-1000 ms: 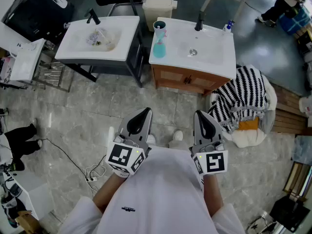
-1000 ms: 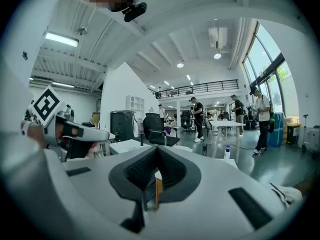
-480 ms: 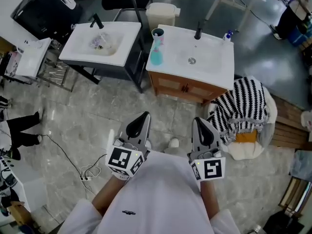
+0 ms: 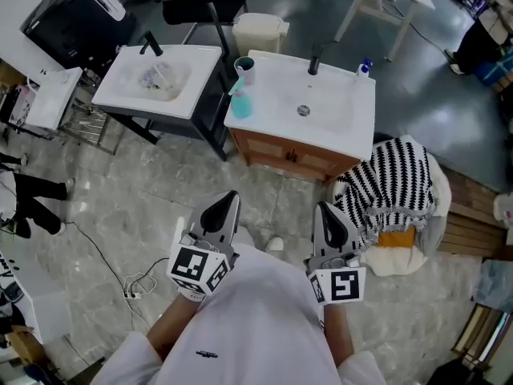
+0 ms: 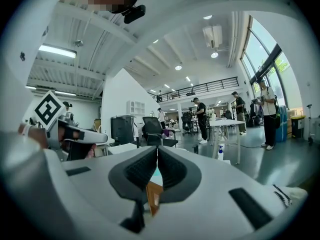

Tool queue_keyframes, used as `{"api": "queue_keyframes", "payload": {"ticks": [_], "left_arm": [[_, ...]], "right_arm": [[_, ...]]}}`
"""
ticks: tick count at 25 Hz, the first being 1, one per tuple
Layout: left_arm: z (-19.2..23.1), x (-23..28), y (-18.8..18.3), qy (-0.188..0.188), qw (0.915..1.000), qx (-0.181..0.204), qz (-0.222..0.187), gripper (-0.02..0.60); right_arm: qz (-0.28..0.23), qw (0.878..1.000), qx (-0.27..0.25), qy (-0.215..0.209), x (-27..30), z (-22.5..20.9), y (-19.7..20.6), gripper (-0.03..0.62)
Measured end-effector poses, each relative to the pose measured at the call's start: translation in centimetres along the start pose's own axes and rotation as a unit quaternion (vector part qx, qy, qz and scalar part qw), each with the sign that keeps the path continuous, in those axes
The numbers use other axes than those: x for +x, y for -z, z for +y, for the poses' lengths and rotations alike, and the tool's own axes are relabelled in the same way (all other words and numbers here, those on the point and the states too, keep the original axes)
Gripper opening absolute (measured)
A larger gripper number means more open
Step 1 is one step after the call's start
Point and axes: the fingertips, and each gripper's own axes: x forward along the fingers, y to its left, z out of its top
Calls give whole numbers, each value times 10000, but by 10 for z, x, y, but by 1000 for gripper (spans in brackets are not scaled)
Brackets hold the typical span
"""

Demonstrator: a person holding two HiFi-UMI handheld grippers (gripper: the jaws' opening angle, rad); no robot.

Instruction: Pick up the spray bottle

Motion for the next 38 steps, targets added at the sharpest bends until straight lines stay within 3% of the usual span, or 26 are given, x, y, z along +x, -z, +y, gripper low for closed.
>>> {"api": "queue_keyframes", "payload": {"ticks": [11,28,38], "left_arm": [[42,76,-15,123,9999,-49,-2,5],[187,231,-95,906,9958,85,-26,5],[228,262,-100,1030,9946,77,83,5]], "right_arm": [[-8,9999,94,114,81,-38,-6,6],[-7,9969,-82,779,293,-57,-48,6],[99,9950,21,991,338,-56,-39,6]]}}
